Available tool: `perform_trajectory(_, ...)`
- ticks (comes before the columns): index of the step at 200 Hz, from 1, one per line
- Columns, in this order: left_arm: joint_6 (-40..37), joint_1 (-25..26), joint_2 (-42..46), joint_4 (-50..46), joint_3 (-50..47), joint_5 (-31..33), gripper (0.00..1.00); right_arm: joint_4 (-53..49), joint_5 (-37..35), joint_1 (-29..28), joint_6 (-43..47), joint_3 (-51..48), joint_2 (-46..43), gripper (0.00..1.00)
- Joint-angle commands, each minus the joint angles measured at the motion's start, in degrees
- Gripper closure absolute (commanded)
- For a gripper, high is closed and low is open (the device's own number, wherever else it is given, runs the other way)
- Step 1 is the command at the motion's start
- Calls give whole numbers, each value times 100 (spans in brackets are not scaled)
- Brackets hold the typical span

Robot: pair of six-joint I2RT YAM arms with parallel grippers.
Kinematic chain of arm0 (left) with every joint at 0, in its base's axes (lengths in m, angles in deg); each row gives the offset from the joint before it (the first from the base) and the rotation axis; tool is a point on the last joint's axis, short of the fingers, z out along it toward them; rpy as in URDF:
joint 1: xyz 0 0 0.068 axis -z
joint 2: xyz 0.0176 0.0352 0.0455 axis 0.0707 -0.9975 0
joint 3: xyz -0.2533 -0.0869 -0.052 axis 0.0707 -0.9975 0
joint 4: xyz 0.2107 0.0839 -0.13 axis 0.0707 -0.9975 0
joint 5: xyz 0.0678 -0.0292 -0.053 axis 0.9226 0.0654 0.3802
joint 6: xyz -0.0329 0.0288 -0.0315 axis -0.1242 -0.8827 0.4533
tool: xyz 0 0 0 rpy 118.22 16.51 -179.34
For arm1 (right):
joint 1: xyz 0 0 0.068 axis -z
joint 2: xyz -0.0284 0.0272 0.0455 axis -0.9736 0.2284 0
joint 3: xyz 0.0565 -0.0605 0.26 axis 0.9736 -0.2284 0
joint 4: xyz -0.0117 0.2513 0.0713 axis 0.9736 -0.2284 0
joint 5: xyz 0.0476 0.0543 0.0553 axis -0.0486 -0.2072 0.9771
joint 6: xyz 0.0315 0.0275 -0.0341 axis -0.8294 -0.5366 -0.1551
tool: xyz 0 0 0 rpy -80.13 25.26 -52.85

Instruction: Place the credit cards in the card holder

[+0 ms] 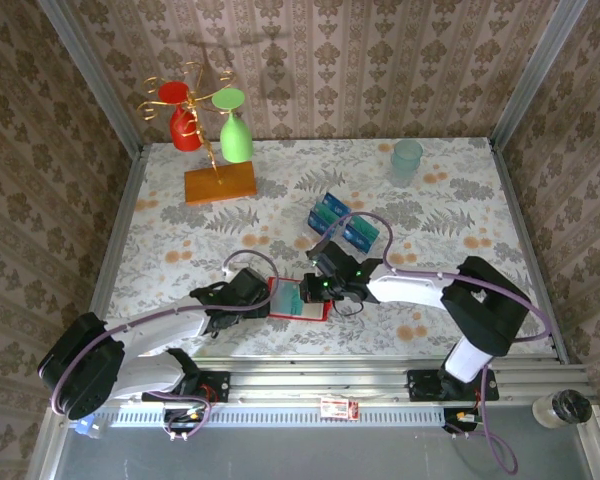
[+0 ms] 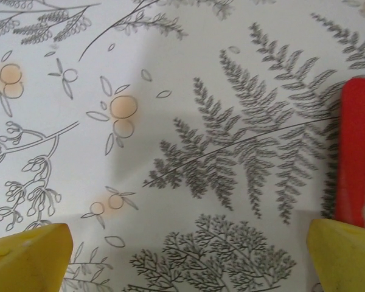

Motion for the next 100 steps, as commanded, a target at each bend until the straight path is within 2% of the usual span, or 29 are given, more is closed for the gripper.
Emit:
perform_trajectory(1, 147, -52, 80, -301, -142, 57, 0, -292, 114, -60, 164, 223, 271, 94)
perform_trajectory(100, 122, -42, -298, 81, -214, -288, 0, -367, 354, -110, 208, 950, 1266, 96)
